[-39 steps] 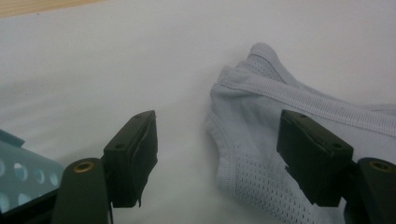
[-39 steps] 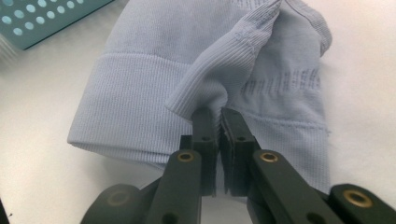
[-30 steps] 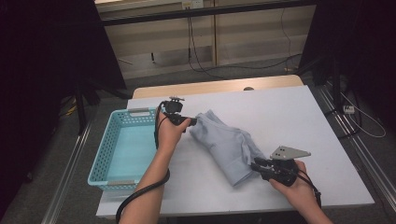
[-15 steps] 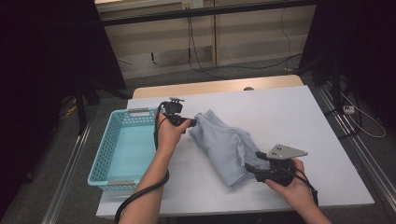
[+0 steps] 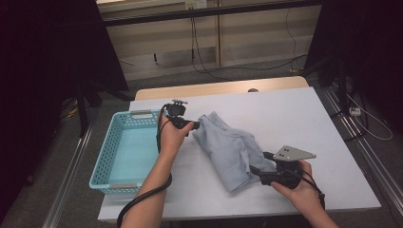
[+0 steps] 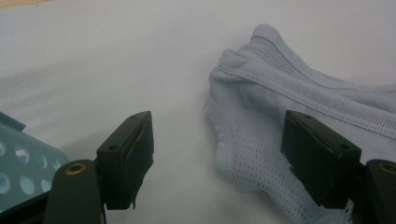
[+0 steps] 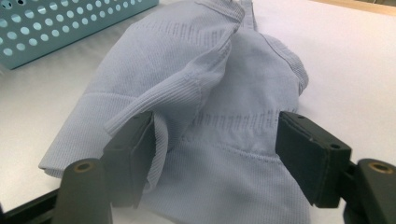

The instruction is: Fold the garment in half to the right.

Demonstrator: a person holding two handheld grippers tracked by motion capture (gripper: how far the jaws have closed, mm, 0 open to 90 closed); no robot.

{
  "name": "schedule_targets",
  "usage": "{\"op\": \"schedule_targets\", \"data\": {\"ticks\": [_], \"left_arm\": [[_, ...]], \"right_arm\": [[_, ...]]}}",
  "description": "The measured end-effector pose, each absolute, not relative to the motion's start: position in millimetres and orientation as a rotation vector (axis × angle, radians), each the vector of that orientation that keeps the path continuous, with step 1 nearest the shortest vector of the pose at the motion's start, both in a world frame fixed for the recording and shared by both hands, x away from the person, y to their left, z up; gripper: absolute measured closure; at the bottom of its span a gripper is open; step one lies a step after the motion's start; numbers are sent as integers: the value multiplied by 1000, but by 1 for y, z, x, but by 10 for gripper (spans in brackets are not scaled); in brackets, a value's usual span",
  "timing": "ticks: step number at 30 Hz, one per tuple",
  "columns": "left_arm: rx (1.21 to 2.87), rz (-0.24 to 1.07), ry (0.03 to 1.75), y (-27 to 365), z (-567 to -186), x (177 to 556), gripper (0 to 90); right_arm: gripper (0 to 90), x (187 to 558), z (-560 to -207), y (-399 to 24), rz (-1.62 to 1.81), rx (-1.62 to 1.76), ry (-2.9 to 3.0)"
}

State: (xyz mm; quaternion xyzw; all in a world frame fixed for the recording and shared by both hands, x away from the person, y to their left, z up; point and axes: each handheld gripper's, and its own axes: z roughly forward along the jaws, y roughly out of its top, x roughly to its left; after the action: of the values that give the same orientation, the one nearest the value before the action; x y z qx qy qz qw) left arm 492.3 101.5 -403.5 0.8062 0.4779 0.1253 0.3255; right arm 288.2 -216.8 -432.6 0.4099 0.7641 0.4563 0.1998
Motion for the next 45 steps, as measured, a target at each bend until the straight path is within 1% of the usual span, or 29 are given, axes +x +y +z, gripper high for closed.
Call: {"op": "schedule_targets", "data": {"ticks": [17, 24, 27, 28, 30, 31, 32, 33, 35, 45], "left_arm": [[2114, 339, 1254, 102, -402, 490, 250], [2116, 338, 1255, 103, -403, 489, 249], [2115, 341, 1254, 103, -404, 488, 249], [2117, 336, 1251, 104, -404, 488, 248], [2116, 334, 1251, 105, -405, 488, 247], [2114, 336, 1250, 106, -405, 488, 246], [2114, 333, 1252, 107, -405, 488, 245], [2110, 329, 1251, 108, -406, 488, 241], [2114, 323, 1251, 110, -407, 488, 239], [2115, 321, 1216, 106, -412, 487, 219]], "right_arm": [[286, 298, -418, -234, 1267, 1199, 2044], [310, 302, -416, -217, 1324, 1150, 2089], [351, 306, -420, -205, 1305, 1121, 2139], [379, 308, -422, -201, 1289, 1126, 2150], [513, 311, -427, -198, 1283, 1126, 2175], [552, 313, -430, -197, 1284, 1133, 2186], [656, 314, -432, -196, 1270, 1138, 2196], [780, 314, -433, -196, 1268, 1126, 2217], [856, 316, -435, -198, 1295, 1152, 2234], [863, 312, -435, -220, 1246, 1227, 2167]]}}
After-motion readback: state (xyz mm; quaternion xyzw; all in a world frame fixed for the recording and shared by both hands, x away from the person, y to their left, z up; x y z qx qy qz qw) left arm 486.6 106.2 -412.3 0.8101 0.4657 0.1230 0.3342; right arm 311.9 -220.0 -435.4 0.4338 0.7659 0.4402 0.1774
